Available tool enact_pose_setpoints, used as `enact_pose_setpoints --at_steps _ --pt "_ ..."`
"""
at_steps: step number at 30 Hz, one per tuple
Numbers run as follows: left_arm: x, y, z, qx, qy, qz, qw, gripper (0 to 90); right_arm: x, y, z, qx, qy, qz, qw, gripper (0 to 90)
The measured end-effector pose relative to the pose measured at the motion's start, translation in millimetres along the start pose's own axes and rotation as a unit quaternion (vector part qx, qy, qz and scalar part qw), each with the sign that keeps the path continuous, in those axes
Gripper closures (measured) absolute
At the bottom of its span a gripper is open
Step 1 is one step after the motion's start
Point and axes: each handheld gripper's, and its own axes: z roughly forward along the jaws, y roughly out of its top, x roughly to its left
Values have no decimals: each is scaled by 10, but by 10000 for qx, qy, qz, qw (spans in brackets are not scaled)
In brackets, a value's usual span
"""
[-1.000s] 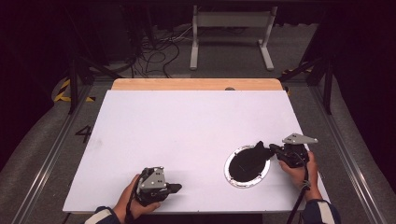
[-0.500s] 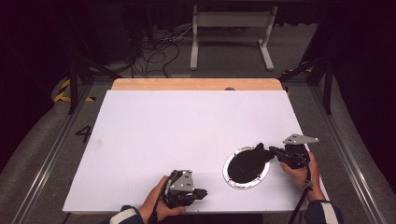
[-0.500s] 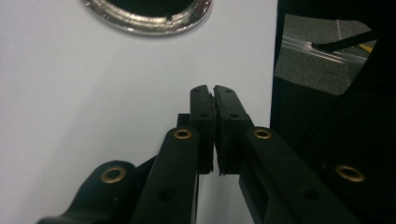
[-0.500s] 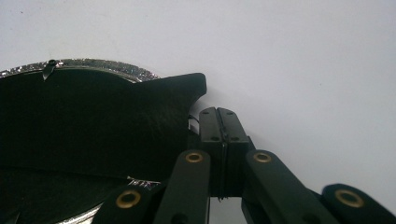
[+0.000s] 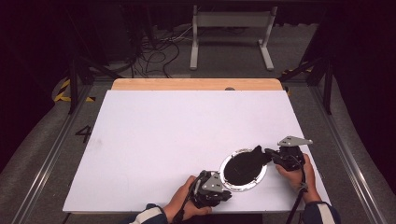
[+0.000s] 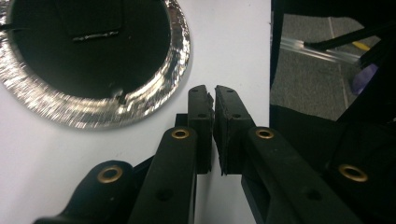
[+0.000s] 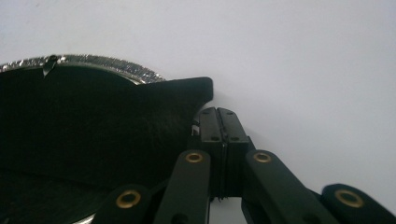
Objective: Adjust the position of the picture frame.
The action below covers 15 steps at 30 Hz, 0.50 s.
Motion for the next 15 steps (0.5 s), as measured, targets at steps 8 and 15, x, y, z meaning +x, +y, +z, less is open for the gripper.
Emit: enact_pose_setpoints --at_steps 8,15 --pt "0 58 81 161 249 56 9995 893 113 16 49 67 14 -144 9999 900" --pt "14 63 42 316 280 131 9990 900 146 22 53 75 34 -13 10000 900"
